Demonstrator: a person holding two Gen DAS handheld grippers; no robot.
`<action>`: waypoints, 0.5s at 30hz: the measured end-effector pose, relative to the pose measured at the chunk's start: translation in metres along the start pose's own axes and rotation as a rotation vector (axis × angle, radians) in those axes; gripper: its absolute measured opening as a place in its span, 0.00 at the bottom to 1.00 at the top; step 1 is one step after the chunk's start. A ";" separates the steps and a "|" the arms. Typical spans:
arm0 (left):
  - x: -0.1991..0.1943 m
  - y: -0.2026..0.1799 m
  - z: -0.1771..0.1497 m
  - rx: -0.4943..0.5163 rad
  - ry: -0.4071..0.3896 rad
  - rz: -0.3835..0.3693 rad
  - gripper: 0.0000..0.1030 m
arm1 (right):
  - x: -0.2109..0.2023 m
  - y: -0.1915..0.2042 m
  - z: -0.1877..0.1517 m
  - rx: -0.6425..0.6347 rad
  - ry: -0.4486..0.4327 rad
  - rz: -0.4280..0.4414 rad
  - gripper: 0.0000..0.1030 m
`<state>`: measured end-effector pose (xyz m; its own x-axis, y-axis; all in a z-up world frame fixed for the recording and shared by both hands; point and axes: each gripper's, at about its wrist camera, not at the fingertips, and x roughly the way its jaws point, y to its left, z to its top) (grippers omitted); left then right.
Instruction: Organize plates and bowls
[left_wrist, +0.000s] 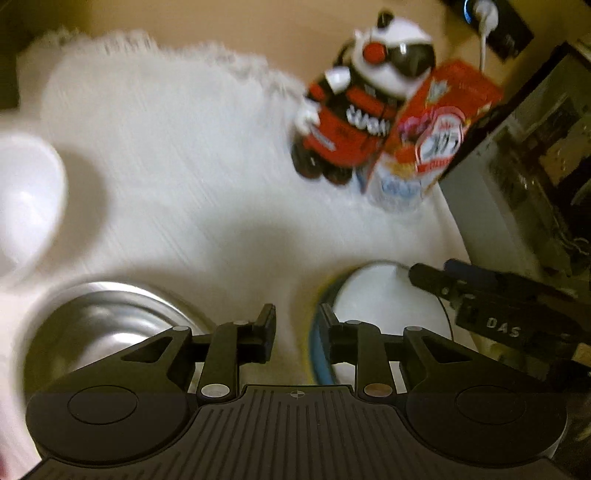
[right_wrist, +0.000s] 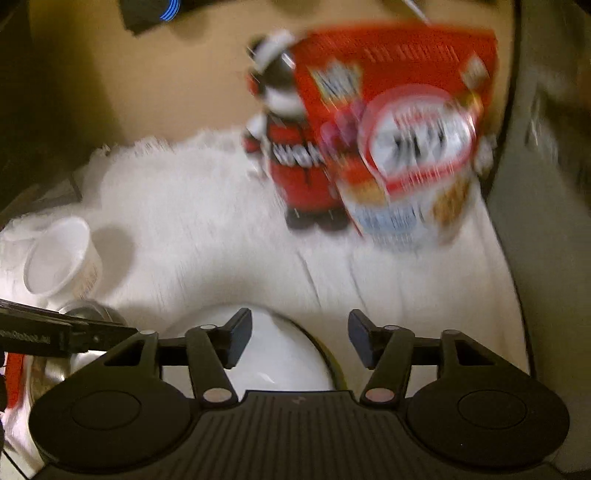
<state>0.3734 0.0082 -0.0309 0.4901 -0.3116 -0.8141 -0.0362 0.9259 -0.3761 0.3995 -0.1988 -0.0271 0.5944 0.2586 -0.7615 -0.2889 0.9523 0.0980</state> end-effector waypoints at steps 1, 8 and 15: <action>-0.006 0.005 0.003 -0.002 -0.013 -0.009 0.27 | -0.002 0.009 0.006 -0.007 -0.011 0.002 0.64; -0.073 0.088 0.022 -0.129 -0.177 -0.027 0.27 | 0.024 0.098 0.037 -0.116 0.001 -0.034 0.67; -0.112 0.212 0.036 -0.332 -0.282 0.250 0.27 | 0.065 0.196 0.059 -0.231 0.034 0.120 0.71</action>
<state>0.3421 0.2472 -0.0032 0.6455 0.0234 -0.7634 -0.4351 0.8328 -0.3423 0.4258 0.0143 -0.0191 0.5210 0.3578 -0.7750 -0.5215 0.8522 0.0429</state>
